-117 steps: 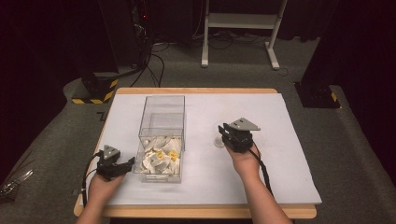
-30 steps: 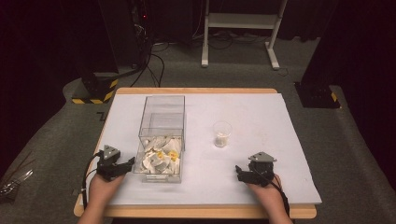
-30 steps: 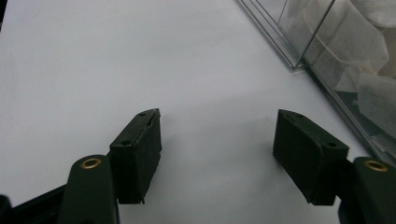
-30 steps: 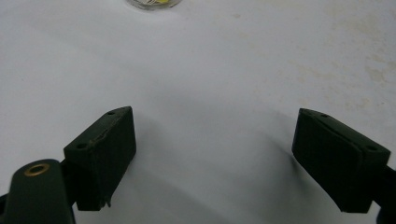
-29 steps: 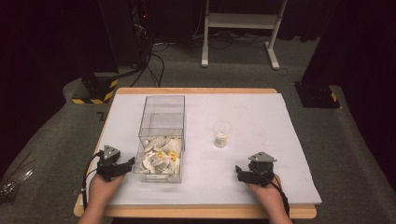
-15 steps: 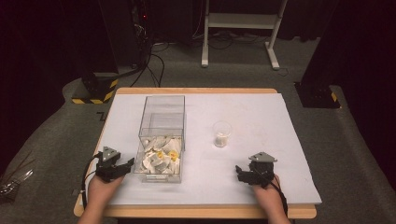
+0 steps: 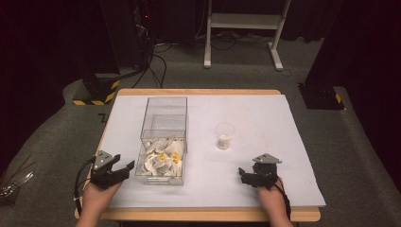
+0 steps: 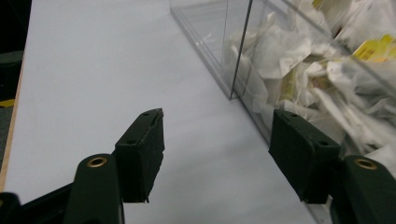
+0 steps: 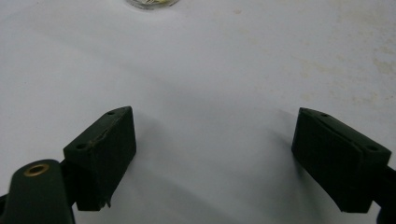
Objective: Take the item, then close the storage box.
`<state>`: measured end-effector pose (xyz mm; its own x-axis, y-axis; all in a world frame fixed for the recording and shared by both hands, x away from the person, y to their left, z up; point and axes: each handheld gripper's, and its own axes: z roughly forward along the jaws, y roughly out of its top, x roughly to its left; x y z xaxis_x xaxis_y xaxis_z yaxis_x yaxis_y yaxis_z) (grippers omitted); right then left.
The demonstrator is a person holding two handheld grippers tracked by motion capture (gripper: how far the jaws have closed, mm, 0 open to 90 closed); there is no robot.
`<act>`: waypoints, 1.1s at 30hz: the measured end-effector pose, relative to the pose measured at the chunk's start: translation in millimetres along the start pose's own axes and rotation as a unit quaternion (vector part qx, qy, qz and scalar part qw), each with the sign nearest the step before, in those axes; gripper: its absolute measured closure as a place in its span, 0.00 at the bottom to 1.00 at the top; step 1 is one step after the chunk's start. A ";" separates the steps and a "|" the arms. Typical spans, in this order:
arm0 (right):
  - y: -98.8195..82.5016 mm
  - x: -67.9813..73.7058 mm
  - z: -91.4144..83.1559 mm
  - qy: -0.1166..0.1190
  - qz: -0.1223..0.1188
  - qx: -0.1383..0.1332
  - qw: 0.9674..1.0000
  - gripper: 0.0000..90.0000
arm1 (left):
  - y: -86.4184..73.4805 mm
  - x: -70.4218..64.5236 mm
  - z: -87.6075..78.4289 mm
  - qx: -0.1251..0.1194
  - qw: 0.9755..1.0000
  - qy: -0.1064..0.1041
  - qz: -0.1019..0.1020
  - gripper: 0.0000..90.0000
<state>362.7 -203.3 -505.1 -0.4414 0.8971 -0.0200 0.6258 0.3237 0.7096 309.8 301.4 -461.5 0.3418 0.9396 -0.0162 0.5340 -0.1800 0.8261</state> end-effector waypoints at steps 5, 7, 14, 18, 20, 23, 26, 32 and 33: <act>0.1 -0.2 0.1 0.001 0.001 0.000 1.000 0.15 | 8.2 -4.7 -11.8 -0.010 1.000 -0.015 0.001 0.39; 0.1 -0.1 0.1 0.001 0.002 0.001 1.000 0.15 | 11.5 -8.8 -17.0 -0.017 1.000 -0.015 0.010 0.37; 0.1 -0.1 0.1 0.001 0.002 0.001 1.000 0.15 | 12.9 -17.3 -32.9 -0.034 0.999 -0.023 0.013 0.35; 0.1 -0.1 0.1 0.001 0.002 0.001 1.000 0.15 | 9.5 -25.9 -41.0 -0.050 0.998 -0.027 0.021 0.31; 0.1 -0.2 0.1 0.001 0.001 0.001 1.000 0.15 | 8.3 -27.8 -40.7 -0.047 0.998 -0.028 0.024 0.31; 0.0 -0.2 0.0 0.001 0.001 0.000 1.000 0.15 | 5.3 -33.4 -40.5 -0.046 0.998 -0.027 0.024 0.30; 0.1 -0.2 0.0 0.001 0.002 0.001 1.000 0.15 | 1.6 -36.6 -42.0 -0.059 0.997 -0.037 0.022 0.30; 0.1 -0.2 0.0 0.001 0.001 0.000 1.000 0.15 | -3.0 -38.0 -42.6 -0.062 0.997 -0.051 0.021 0.29; 0.1 -0.1 0.0 0.000 0.001 0.000 1.000 0.15 | -4.4 -38.1 -42.1 -0.059 0.997 -0.054 0.018 0.29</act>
<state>362.8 -203.4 -505.0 -0.4409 0.8974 -0.0181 0.6270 0.3224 0.7092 261.9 278.7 -440.8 0.4431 0.8956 -0.0407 0.4282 -0.1715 0.8873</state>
